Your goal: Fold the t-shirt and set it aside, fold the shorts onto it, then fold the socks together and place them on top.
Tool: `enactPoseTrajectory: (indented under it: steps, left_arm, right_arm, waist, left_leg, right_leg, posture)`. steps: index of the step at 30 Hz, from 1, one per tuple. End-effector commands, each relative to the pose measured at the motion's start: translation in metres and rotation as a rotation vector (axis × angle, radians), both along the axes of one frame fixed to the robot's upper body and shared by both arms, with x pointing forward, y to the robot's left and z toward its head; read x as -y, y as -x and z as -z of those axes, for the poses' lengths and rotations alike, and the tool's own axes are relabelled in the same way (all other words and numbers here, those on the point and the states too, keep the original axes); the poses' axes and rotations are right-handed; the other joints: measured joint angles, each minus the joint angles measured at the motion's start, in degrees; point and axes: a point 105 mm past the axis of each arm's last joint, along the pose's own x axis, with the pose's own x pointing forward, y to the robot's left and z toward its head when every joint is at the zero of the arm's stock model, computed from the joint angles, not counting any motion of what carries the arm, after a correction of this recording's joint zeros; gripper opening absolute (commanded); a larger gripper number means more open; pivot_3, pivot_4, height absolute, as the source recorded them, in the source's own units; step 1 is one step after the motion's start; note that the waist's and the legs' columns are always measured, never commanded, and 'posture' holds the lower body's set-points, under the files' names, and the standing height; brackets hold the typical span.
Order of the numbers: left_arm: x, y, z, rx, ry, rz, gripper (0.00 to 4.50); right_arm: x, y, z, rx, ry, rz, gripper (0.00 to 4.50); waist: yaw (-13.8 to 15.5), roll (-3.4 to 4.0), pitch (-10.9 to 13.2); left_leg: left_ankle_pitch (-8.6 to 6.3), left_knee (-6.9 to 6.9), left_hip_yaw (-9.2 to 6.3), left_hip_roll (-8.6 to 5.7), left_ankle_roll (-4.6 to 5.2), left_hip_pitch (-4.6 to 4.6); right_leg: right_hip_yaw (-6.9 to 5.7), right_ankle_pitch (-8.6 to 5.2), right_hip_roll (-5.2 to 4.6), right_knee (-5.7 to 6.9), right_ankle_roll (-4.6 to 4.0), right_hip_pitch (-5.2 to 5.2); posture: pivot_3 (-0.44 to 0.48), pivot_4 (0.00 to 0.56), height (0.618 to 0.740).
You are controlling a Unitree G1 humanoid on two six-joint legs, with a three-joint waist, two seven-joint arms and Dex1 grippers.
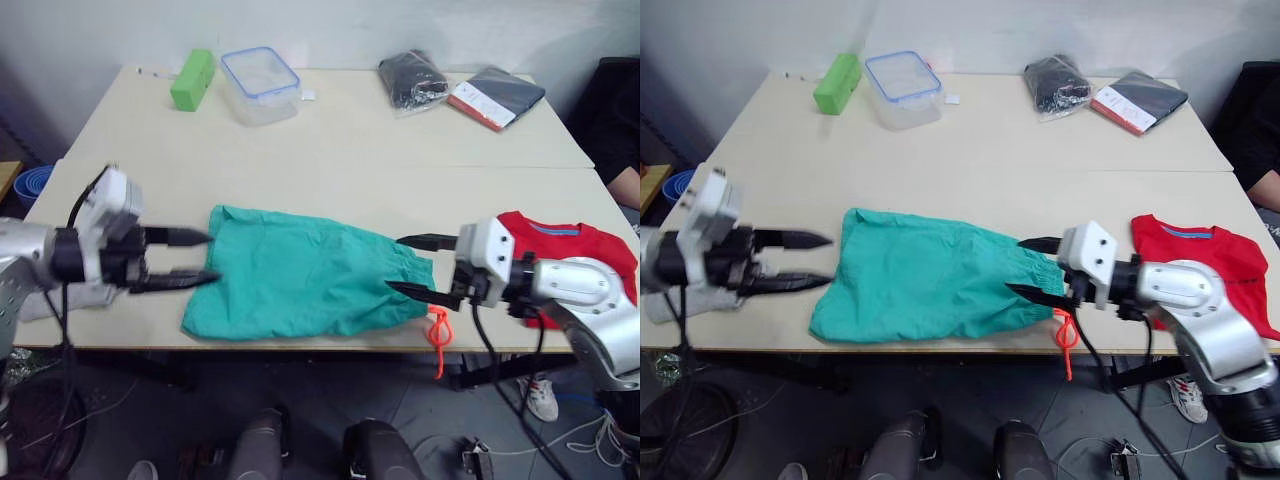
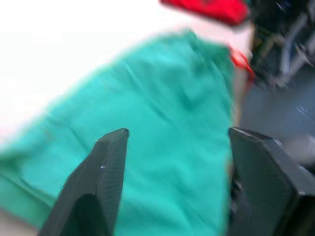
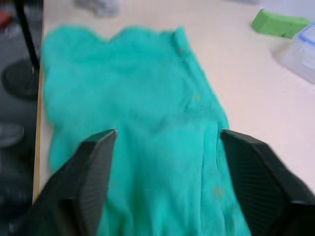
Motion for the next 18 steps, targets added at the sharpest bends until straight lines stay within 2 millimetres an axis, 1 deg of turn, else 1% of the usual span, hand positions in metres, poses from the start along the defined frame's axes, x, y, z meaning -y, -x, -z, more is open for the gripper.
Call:
enactPoseTrajectory:
  steps: [1, 2, 4, 6, 7, 9, 12, 15, 18]
  left_arm:
    - [0.015, -0.021, 0.035, -0.002, -0.11, -0.029, 2.02]
    - [0.021, -0.028, 0.049, 0.023, -0.169, -0.034, 1.66]
    - [0.032, -0.034, 0.079, 0.019, -0.224, -0.029, 0.99]
    - [0.035, -0.042, 0.099, 0.014, -0.254, -0.075, 0.37]
    - [0.034, -0.046, 0.107, 0.024, -0.282, -0.092, 0.04]
    - [0.028, -0.052, 0.117, 0.02, -0.307, -0.131, 0.01]
    - [0.01, -0.058, 0.128, 0.02, -0.343, -0.187, 0.01]
    - [-0.014, -0.061, 0.14, 0.008, -0.393, -0.237, 0.01]
    - [-0.028, -0.062, 0.142, 0.005, -0.402, -0.268, 0.01]
  right_arm:
    - [-0.019, -0.007, 0.009, -0.012, 0.015, 0.034, 1.82]
    - [-0.029, -0.011, 0.018, -0.006, 0.044, 0.038, 1.46]
    - [-0.045, -0.021, 0.04, 0.0, 0.115, 0.074, 0.71]
    - [-0.046, -0.035, 0.059, -0.011, 0.172, 0.159, 0.03]
    - [-0.043, -0.039, 0.066, -0.01, 0.193, 0.192, 0.0]
    - [-0.034, -0.043, 0.075, -0.044, 0.197, 0.251, 0.0]
    - [-0.012, -0.048, 0.087, -0.062, 0.236, 0.335, 0.0]
    - [0.02, -0.05, 0.092, -0.081, 0.255, 0.439, 0.0]
    - [0.05, -0.05, 0.091, -0.081, 0.283, 0.505, 0.0]
  waist:
    - [0.0, 0.0, 0.0]
    - [0.0, -0.01, 0.0]
    - [-0.3, -0.02, 0.0]
    - [-0.2, -0.03, 0.0]
    - [-0.1, -0.03, 0.0]
    - [-0.1, -0.04, 0.0]
    - [0.0, -0.05, -0.1]
    - [0.0, -0.04, -0.3]
    - [-0.1, -0.02, -0.7]
  left_leg:
    - [0.01, 0.0, 0.03, -0.02, -0.01, -0.13]
    - [0.01, 0.01, 0.04, -0.01, -0.01, -0.17]
    - [0.01, 0.01, 0.14, 0.02, -0.01, -0.16]
    - [0.01, -0.01, 0.25, 0.05, -0.03, -0.21]
    - [0.02, 0.0, 0.25, 0.06, -0.03, -0.2]
    - [0.03, 0.05, 0.26, 0.05, -0.02, -0.28]
    - [0.04, 0.08, 0.24, 0.06, 0.0, -0.09]
    - [0.02, 0.04, 0.22, 0.07, -0.01, 0.11]
    - [-0.01, -0.03, 0.22, 0.07, -0.03, 0.22]
  right_leg:
    - [0.02, 0.0, 0.0, 0.03, 0.0, -0.12]
    - [0.03, 0.0, 0.03, 0.0, 0.01, -0.15]
    - [0.09, -0.01, 0.06, -0.04, 0.01, -0.18]
    - [0.16, -0.01, 0.09, 0.01, 0.01, -0.31]
    - [0.17, -0.01, 0.09, 0.04, 0.01, -0.32]
    - [0.19, -0.01, 0.07, 0.07, 0.01, -0.39]
    - [0.17, -0.01, 0.03, 0.08, 0.01, -0.19]
    - [0.17, -0.01, 0.03, 0.07, 0.01, -0.04]
    - [0.17, -0.01, 0.02, 0.04, 0.01, 0.04]
  posture:
    - [0.0, 0.15, 0.74]
    - [0.0, 0.15, 0.74]
    - [0.0, 0.15, 0.74]
    - [0.0, 0.15, 0.74]
    - [0.0, 0.15, 0.74]
    - [0.0, 0.15, 0.74]
    - [0.0, 0.15, 0.74]
    - [0.0, 0.15, 0.74]
    - [0.0, 0.15, 0.74]
